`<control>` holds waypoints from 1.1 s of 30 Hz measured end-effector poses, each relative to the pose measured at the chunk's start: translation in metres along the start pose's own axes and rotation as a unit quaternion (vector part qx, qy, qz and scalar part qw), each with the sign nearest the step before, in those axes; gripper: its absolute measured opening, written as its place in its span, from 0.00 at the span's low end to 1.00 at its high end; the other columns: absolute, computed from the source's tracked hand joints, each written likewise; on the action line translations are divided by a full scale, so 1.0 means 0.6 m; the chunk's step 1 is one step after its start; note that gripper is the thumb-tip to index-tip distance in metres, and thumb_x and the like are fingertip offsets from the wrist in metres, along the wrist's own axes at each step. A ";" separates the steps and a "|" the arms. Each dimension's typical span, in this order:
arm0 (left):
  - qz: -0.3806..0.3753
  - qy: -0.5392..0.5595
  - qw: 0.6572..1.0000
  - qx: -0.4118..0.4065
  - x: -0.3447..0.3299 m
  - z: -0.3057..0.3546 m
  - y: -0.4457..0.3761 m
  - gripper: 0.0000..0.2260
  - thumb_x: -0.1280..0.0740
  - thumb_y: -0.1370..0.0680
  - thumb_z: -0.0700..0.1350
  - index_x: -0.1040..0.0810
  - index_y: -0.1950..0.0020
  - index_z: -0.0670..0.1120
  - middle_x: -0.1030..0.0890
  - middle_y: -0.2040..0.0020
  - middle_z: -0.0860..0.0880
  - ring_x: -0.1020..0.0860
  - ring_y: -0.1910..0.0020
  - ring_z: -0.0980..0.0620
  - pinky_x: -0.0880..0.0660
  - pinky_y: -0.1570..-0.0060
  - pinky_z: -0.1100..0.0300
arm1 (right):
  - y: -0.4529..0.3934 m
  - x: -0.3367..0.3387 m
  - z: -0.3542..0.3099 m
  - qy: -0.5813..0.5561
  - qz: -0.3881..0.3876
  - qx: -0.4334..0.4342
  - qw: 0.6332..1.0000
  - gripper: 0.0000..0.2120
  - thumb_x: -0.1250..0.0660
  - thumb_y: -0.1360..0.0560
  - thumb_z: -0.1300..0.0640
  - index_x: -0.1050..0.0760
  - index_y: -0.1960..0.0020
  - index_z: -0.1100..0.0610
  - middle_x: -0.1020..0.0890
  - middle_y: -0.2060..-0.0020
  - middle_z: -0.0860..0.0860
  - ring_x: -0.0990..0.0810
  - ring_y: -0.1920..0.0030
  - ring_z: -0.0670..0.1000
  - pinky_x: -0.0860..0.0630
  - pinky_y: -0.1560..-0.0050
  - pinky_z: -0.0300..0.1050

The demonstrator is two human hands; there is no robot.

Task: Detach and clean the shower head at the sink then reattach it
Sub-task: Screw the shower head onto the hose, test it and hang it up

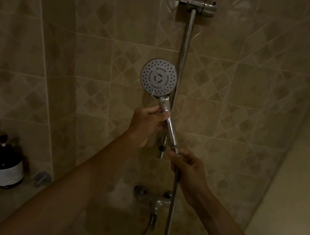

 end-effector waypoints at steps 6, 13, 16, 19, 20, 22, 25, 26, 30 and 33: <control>-0.008 -0.011 1.000 -0.003 -0.002 -0.006 0.001 0.11 0.30 0.22 0.36 0.17 0.41 0.41 0.15 0.55 0.46 0.15 0.54 0.49 0.17 0.50 0.54 | 0.006 -0.012 0.016 -0.029 -0.035 -0.041 0.998 0.21 0.32 0.27 0.39 0.15 0.49 0.57 0.16 0.59 0.55 0.19 0.64 0.46 0.21 0.63 0.38; -0.019 -0.012 1.000 -0.009 -0.007 -0.016 0.000 0.09 0.30 0.23 0.35 0.15 0.45 0.44 0.13 0.56 0.47 0.15 0.55 0.50 0.18 0.56 0.59 | 0.012 0.000 0.019 0.021 -0.034 -0.013 0.999 0.22 0.23 0.28 0.46 0.18 0.45 0.64 0.23 0.68 0.53 0.24 0.67 0.48 0.26 0.65 0.40; -0.028 -0.009 1.000 -0.006 -0.012 -0.018 0.001 0.10 0.30 0.23 0.35 0.15 0.48 0.49 0.13 0.56 0.48 0.14 0.56 0.52 0.17 0.55 0.59 | 0.012 0.005 0.025 -0.019 -0.029 -0.011 0.999 0.16 0.26 0.25 0.51 0.17 0.46 0.64 0.18 0.61 0.55 0.19 0.61 0.50 0.21 0.58 0.41; -0.030 0.003 1.000 0.007 -0.013 -0.021 -0.001 0.10 0.30 0.23 0.35 0.16 0.45 0.46 0.13 0.57 0.48 0.14 0.56 0.52 0.17 0.54 0.57 | 0.012 0.001 0.034 -0.056 -0.039 -0.064 0.996 0.16 0.36 0.17 0.48 0.17 0.46 0.61 0.17 0.55 0.56 0.19 0.57 0.51 0.25 0.53 0.46; -0.029 0.004 1.000 0.011 -0.013 -0.022 -0.001 0.10 0.30 0.22 0.35 0.16 0.43 0.44 0.13 0.56 0.48 0.14 0.56 0.51 0.17 0.54 0.57 | 0.012 0.000 0.035 -0.059 -0.044 -0.082 0.994 0.17 0.38 0.16 0.47 0.17 0.45 0.59 0.16 0.55 0.56 0.19 0.57 0.51 0.26 0.53 0.47; -0.028 0.002 0.999 0.019 -0.013 -0.026 -0.001 0.11 0.30 0.23 0.35 0.17 0.41 0.42 0.13 0.56 0.47 0.14 0.55 0.50 0.18 0.56 0.58 | 0.013 -0.002 0.033 -0.037 -0.055 -0.094 0.993 0.19 0.39 0.16 0.45 0.18 0.44 0.58 0.17 0.54 0.56 0.19 0.57 0.50 0.26 0.54 0.46; -0.034 0.005 0.999 0.023 -0.016 -0.033 0.001 0.11 0.29 0.23 0.35 0.16 0.43 0.47 0.12 0.57 0.51 0.14 0.56 0.51 0.18 0.58 0.61 | 0.018 -0.001 0.034 0.011 -0.068 -0.067 0.995 0.19 0.31 0.21 0.44 0.17 0.47 0.61 0.19 0.56 0.56 0.20 0.55 0.52 0.24 0.52 0.47; -0.036 0.008 0.999 0.024 -0.017 -0.035 0.002 0.11 0.29 0.23 0.35 0.16 0.44 0.48 0.12 0.58 0.52 0.14 0.56 0.52 0.18 0.58 0.61 | 0.019 0.001 0.035 0.022 -0.064 -0.047 0.997 0.18 0.27 0.24 0.46 0.17 0.47 0.62 0.19 0.57 0.56 0.20 0.55 0.53 0.23 0.52 0.48; -0.040 0.009 0.999 0.030 -0.016 -0.042 0.002 0.11 0.30 0.23 0.36 0.16 0.43 0.47 0.12 0.57 0.51 0.14 0.55 0.50 0.18 0.57 0.60 | 0.018 0.009 0.040 0.002 -0.015 -0.028 1.000 0.17 0.24 0.29 0.50 0.16 0.46 0.61 0.17 0.58 0.56 0.18 0.57 0.52 0.20 0.55 0.43; -0.036 0.013 0.999 0.037 -0.014 -0.041 0.000 0.11 0.30 0.22 0.36 0.17 0.41 0.44 0.13 0.57 0.50 0.14 0.55 0.50 0.18 0.57 0.60 | 0.013 0.007 0.056 -0.037 -0.031 -0.083 0.995 0.16 0.32 0.21 0.49 0.16 0.46 0.60 0.13 0.51 0.56 0.14 0.53 0.52 0.20 0.50 0.46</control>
Point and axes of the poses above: each hand's wrist, its own y-axis away from the middle knuckle, its own x-axis out of the back of the hand, z = x × y, the point moved 4 cm from there along -y, towards the middle knuckle
